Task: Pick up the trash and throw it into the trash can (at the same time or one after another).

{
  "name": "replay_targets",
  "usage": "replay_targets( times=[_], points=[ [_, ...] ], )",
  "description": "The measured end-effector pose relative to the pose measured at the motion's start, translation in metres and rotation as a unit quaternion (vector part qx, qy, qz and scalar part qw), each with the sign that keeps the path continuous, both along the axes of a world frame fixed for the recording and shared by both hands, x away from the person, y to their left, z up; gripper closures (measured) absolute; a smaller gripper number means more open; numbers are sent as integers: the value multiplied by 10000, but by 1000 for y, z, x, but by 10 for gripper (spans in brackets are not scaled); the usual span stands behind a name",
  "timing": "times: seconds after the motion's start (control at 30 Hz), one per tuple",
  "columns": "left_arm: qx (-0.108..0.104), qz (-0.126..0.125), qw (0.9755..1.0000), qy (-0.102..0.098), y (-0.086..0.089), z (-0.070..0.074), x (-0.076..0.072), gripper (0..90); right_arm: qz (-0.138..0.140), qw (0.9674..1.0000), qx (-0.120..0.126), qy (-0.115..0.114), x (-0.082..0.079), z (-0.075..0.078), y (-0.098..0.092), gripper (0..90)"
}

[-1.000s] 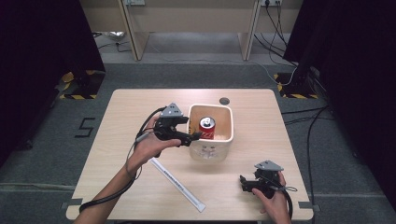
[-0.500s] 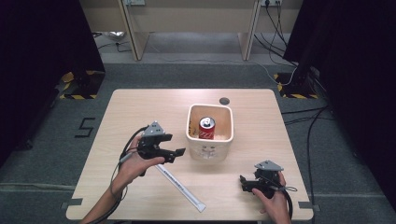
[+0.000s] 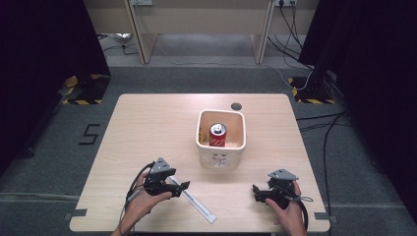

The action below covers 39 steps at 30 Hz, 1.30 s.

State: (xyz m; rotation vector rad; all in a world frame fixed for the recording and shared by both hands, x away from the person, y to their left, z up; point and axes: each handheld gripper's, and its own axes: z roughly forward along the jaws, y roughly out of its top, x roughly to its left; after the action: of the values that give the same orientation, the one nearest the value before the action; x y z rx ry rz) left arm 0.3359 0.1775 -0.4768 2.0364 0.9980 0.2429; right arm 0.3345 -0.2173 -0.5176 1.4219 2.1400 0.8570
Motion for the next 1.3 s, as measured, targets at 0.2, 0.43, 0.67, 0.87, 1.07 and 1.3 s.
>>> replay_targets(
  times=[0.2,0.43,0.67,0.87,1.07,1.3],
  points=[
    [196,111,9996,177,-3,-18,-4,241,-3,10000,-1,0,0,0,0,7],
    [643,229,9975,180,0,-32,5,260,-2,10000,0,1,0,0,0,7],
    [646,252,9970,333,14,-31,24,271,-2,10000,0,-1,0,0,0,7],
    [379,377,9984,185,11,-22,28,283,-2,10000,-1,-1,0,0,0,7],
    [458,320,9984,131,-10,-32,15,254,-2,10000,-2,-1,0,0,0,7],
    [708,403,9966,155,-4,-33,28,280,31,10000,4,-2,0,0,0,7]
  ],
)
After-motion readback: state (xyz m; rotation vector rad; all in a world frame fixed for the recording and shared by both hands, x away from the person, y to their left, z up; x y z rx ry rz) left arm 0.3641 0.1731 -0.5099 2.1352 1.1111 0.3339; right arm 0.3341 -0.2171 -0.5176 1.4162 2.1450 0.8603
